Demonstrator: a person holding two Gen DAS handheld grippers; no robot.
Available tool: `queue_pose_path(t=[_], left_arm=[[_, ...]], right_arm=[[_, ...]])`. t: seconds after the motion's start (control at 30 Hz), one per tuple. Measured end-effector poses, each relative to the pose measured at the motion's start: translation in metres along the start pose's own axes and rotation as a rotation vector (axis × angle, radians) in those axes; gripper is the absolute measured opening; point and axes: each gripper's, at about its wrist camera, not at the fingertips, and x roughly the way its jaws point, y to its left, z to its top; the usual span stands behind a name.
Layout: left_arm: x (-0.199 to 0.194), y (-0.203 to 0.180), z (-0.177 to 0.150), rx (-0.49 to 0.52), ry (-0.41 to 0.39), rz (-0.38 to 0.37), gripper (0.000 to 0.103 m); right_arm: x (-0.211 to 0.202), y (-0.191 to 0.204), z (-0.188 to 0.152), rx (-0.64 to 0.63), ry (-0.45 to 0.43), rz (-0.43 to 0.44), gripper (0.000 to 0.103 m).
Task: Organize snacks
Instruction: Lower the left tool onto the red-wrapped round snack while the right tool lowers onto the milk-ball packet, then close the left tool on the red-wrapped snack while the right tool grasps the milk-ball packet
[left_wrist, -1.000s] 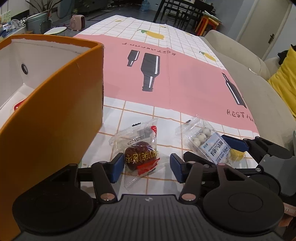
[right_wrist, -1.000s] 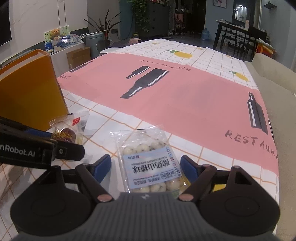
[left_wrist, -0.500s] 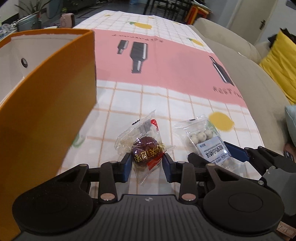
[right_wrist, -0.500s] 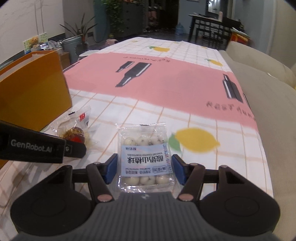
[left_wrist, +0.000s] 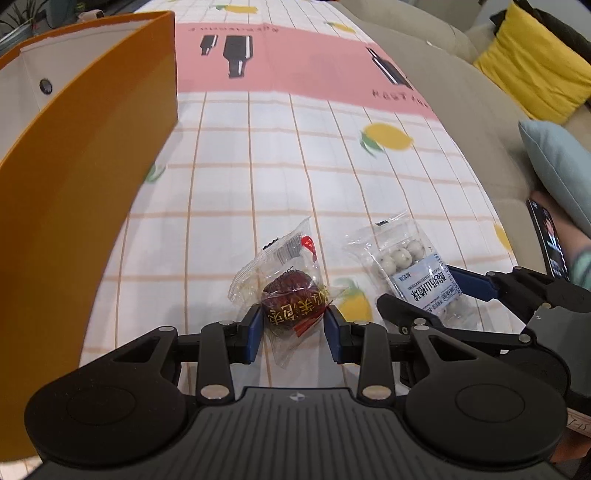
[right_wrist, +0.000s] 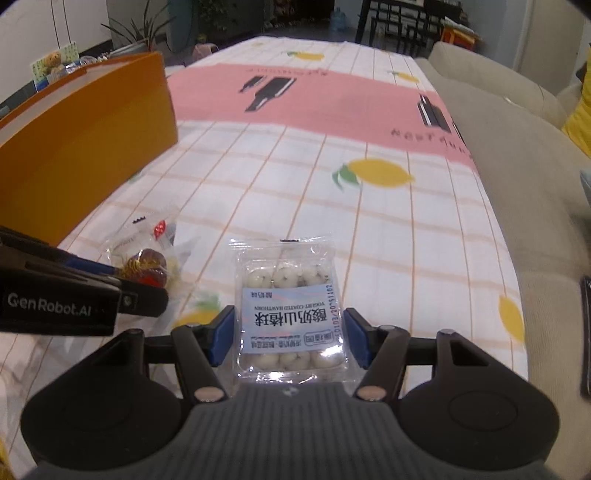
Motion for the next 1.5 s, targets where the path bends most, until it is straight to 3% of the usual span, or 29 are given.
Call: queue_pose_path(t=[0.13,0.2,0.27,0.33,0.4,0.5,0.73,0.97,1.2,1.37,1.5], left_arm=[[-0.004,0.000,-0.010,0.013,0.004,-0.013,0.040],[-0.006,-0.001,-0.013,0.027,-0.005,-0.009,0.041],[-0.007,0.000,-0.016,0.021,-0.018,-0.013,0.052],[-0.009,0.003,-0.019,-0.015,-0.035,-0.032,0.072],[-0.011,0.006,-0.022,-0.055,-0.058,-0.040,0.076],[-0.010,0.010,-0.021,-0.109,-0.079,-0.029,0.077],[-0.005,0.014,-0.016,-0.242,-0.122,-0.038,0.077],[0.000,0.007,-0.014,-0.236,-0.139,-0.018,0.076],[0.000,-0.001,-0.016,-0.147,-0.143,0.031,0.051],[0.001,-0.009,-0.018,-0.081,-0.142,0.062,0.045],[-0.002,-0.009,-0.018,-0.085,-0.139,0.049,0.043]], right_arm=[[-0.013,0.004,-0.014,-0.002,0.016,-0.001,0.061],[-0.016,0.004,-0.019,-0.002,0.021,0.003,0.068],[-0.018,0.003,-0.022,-0.004,0.024,0.009,0.071],[-0.019,0.001,-0.023,0.000,0.025,0.010,0.075],[-0.020,-0.003,-0.023,0.017,0.018,0.021,0.082],[-0.021,-0.007,-0.022,0.015,-0.002,0.035,0.084],[-0.019,-0.009,-0.020,0.025,-0.046,0.062,0.082],[-0.014,-0.005,-0.021,0.023,-0.041,0.056,0.070],[-0.015,-0.003,-0.021,0.004,-0.048,0.034,0.060],[-0.014,-0.002,-0.020,-0.009,-0.042,0.022,0.058],[-0.015,-0.005,-0.018,0.016,-0.039,0.034,0.056]])
